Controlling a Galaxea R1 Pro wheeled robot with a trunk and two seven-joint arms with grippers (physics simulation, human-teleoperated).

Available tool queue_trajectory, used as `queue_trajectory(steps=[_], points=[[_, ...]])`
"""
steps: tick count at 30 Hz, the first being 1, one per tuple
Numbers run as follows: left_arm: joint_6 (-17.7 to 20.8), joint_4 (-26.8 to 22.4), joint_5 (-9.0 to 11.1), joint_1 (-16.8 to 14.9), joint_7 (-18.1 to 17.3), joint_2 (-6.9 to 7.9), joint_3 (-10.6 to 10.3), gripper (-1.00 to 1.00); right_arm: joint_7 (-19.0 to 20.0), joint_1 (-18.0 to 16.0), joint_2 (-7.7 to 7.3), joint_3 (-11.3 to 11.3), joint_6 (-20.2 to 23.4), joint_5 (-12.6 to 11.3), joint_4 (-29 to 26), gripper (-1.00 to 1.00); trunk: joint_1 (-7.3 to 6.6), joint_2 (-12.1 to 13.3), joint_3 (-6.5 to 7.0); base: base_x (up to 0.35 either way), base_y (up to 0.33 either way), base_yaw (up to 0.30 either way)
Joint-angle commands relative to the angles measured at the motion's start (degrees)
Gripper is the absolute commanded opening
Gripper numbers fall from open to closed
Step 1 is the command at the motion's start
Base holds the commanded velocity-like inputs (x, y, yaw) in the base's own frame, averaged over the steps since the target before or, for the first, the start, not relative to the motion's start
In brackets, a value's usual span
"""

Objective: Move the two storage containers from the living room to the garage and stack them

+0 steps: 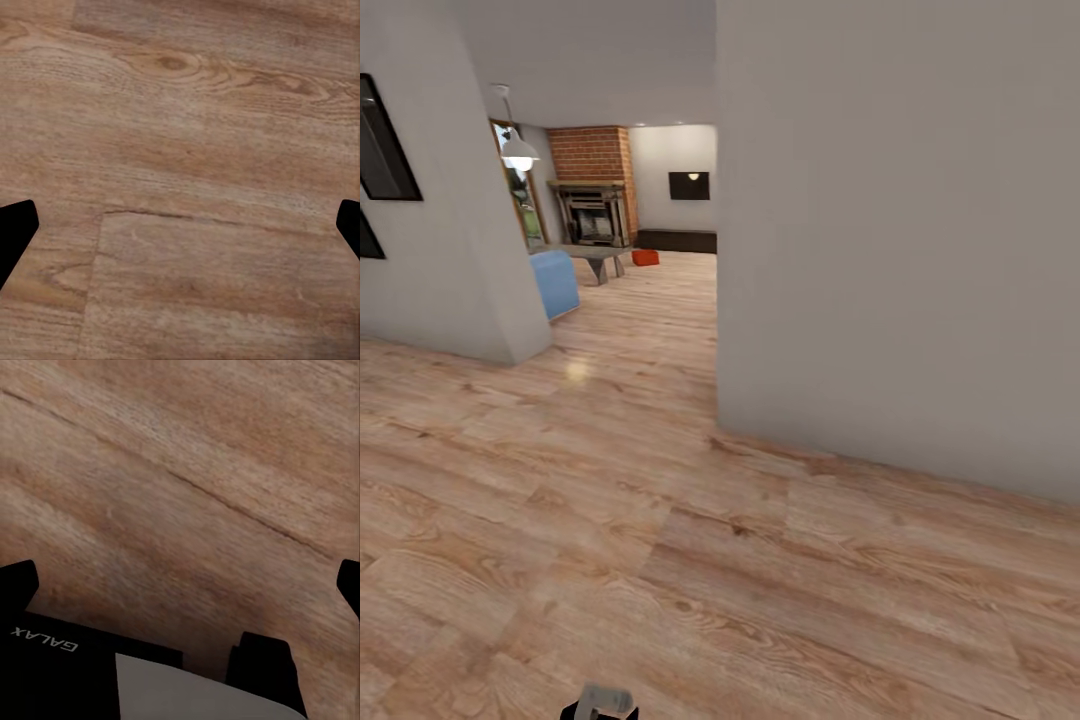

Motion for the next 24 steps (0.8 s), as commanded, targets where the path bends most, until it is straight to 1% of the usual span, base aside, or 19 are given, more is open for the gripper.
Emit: queue_trajectory(steps=[1, 12, 16, 24], points=[[-0.25, 0.05, -0.27, -0.04, 0.03, 0.01, -0.14, 1.0, 0.12, -0.08, -0.01, 0.38, -0.31, 0.09, 0.17, 1.0, 0.02, -0.02, -0.05, 0.276, 0.0, 0.069], [-0.25, 0.05, -0.27, -0.04, 0.03, 0.01, -0.14, 1.0, 0.12, -0.08, 0.01, 0.38, -0.31, 0.09, 0.17, 1.0, 0.02, -0.02, -0.05, 0.276, 0.0, 0.041], [-0.25, 0.05, -0.27, -0.04, 0.03, 0.01, -0.14, 1.0, 0.12, -0.08, 0.01, 0.38, -0.31, 0.09, 0.17, 1.0, 0.02, -0.02, -0.12, 0.276, 0.0, 0.213], [-0.25, 0.05, -0.27, -0.04, 0.03, 0.02, -0.14, 1.0, 0.12, -0.08, 0.0, 0.38, -0.31, 0.09, 0.17, 1.0, 0.02, -0.02, -0.31, 0.276, 0.0, 0.274]])
